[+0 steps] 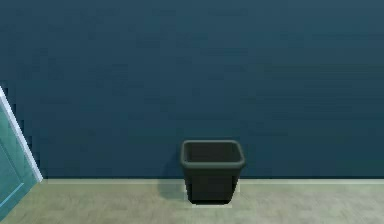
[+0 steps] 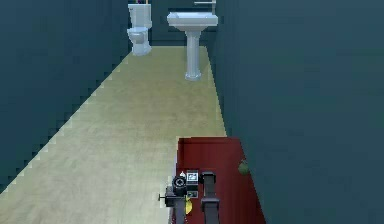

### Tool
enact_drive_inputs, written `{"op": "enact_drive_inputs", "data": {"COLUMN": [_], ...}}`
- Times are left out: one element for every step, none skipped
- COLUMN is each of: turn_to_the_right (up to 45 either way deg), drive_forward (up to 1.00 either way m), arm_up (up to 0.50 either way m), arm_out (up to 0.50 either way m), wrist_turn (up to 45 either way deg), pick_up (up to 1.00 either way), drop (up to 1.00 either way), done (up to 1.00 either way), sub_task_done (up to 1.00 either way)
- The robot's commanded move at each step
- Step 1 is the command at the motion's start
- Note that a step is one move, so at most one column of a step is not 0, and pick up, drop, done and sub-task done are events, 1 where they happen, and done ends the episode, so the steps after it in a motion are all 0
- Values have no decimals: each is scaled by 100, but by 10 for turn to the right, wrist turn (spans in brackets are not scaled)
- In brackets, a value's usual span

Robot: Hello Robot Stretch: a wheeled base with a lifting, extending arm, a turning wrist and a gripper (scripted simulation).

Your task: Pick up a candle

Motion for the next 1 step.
{"op": "enact_drive_inputs", "data": {"turn_to_the_right": [0], "drive_forward": [0], "arm_up": [0], "arm_out": [0], "wrist_turn": [450], "pick_up": [0], "drop": [0], "done": [0], "sub_task_done": [0]}}
